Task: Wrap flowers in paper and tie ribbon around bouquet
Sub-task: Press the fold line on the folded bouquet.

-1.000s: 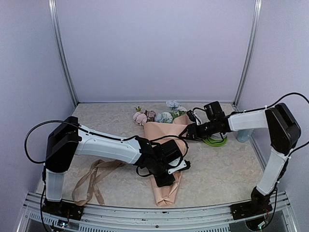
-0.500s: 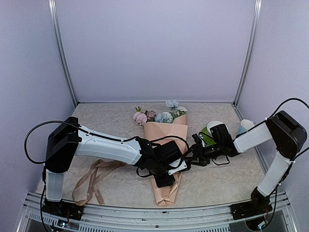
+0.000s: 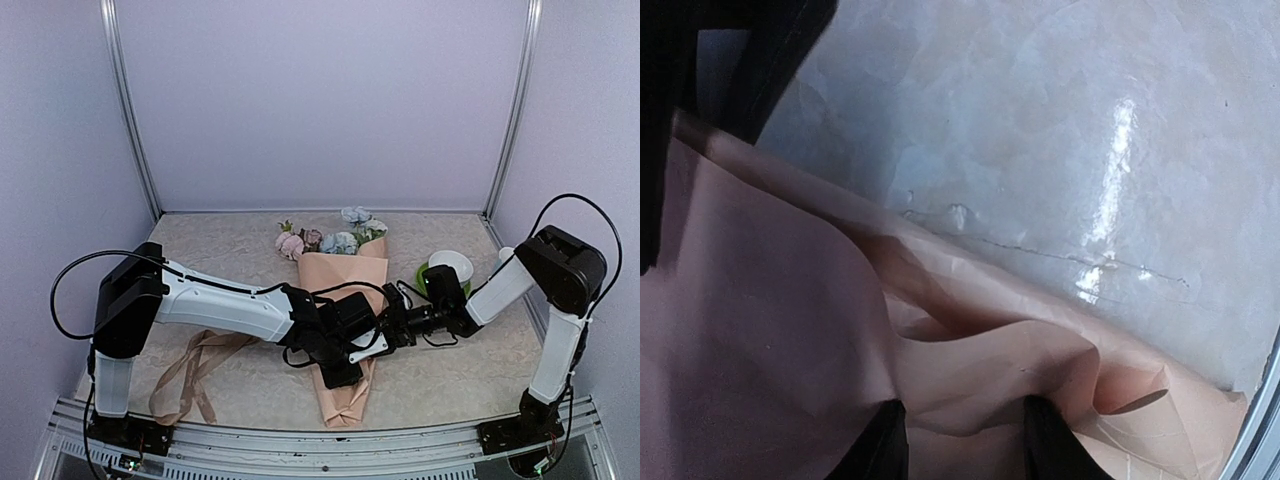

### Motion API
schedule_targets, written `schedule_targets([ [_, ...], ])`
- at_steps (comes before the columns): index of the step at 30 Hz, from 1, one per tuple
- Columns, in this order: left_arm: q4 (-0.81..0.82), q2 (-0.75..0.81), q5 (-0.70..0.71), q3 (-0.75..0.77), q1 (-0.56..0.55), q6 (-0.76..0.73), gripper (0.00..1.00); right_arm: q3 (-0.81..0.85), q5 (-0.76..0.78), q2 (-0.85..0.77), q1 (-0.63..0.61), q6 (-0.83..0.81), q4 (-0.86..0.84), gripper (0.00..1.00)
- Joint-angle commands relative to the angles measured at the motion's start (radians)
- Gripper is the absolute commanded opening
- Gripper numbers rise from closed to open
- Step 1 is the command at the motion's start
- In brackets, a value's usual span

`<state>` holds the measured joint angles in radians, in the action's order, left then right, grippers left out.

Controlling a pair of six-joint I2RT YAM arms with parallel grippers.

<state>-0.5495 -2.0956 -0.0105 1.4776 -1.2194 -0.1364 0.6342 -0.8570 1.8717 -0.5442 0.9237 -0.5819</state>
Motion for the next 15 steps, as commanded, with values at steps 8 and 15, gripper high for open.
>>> schedule_targets([
  [8,0.089,0.083,-0.041,-0.133,-0.053,-0.014,0.40,0.015,0.007,0.038,-0.016,0.104,-0.172,0.00],
  [15,0.191,0.234,-0.045,-0.203,-0.045,0.029,0.44,0.124,0.063,0.070,-0.003,0.065,-0.131,0.00],
])
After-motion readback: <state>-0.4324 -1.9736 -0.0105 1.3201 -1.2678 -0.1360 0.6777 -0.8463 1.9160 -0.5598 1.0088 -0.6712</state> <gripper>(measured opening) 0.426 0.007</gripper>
